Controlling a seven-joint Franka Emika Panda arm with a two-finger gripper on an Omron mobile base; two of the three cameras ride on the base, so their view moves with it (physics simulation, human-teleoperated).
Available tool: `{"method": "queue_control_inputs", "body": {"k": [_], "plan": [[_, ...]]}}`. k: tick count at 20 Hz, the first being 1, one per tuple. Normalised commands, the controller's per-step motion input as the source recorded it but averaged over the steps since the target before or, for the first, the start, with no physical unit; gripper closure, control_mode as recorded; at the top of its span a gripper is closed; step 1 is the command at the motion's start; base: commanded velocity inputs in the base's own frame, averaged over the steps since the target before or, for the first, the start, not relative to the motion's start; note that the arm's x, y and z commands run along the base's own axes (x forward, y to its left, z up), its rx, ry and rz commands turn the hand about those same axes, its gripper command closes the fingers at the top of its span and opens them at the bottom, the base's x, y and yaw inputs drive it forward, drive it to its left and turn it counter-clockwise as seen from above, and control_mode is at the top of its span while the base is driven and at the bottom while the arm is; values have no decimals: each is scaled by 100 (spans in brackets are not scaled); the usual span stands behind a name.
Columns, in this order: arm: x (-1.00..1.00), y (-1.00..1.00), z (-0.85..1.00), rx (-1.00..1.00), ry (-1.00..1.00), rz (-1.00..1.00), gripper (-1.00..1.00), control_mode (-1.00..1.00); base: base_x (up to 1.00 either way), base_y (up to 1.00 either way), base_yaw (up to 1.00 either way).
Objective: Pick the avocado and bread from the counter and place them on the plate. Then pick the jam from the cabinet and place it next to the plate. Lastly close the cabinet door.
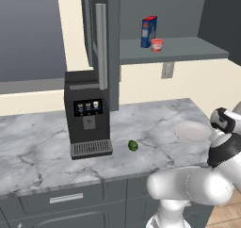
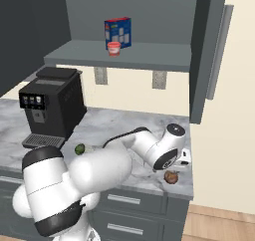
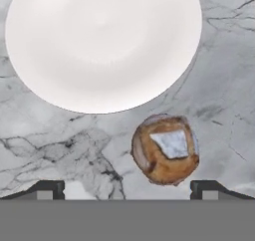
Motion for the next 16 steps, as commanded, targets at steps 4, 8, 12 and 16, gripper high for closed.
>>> {"method": "queue_control_inputs", "body": {"k": [4, 8, 12, 16], "plan": [[17, -11, -23, 0, 0, 0, -100, -100, 0, 0, 0], [8, -26, -16, 0, 0, 0, -100, -100, 0, 0, 0], [9, -20, -13, 0, 0, 0, -100, -100, 0, 0, 0], [12, -4, -18, -2, 1, 0, -100, -100, 0, 0, 0]]}}
